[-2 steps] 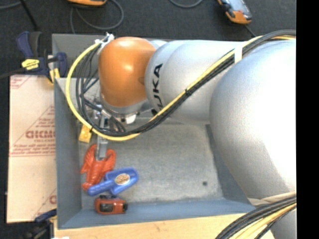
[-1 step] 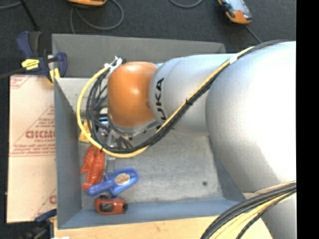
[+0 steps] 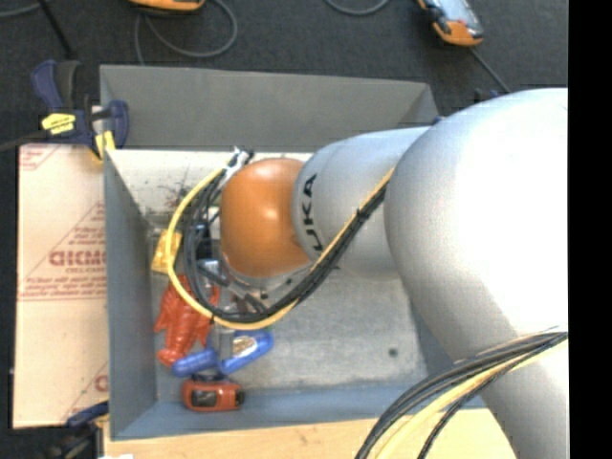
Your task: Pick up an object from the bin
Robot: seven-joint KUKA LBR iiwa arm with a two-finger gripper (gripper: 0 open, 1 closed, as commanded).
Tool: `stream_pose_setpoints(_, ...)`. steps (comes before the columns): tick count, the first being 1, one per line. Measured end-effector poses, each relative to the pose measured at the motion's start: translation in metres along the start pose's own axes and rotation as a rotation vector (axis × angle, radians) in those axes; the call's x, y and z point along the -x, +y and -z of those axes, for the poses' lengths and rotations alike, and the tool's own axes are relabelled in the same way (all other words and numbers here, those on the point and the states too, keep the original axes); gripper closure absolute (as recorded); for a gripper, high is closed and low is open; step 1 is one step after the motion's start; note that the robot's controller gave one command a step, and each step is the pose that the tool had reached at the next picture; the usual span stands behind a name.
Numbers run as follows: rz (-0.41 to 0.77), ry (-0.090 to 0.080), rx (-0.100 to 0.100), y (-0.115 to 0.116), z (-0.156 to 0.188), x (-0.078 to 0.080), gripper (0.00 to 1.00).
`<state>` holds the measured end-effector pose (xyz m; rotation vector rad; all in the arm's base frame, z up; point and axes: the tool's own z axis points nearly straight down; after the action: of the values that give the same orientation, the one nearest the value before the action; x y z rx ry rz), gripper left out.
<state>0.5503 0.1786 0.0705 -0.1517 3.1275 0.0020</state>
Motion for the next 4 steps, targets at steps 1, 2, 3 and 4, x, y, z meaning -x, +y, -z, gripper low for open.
stream_pose_setpoints(1, 0.183, -0.024, 0.001, 0.015, 0.006, -0.031, 0.0)
stream_pose_setpoints(2, 0.216, -0.038, 0.001, 0.017, 0.011, -0.036, 0.0)
stream_pose_setpoints(3, 0.175, -0.003, 0.003, -0.022, 0.022, -0.044, 0.0)
stream_pose_setpoints(4, 0.007, 0.015, -0.001, -0.053, 0.076, -0.046, 0.0)
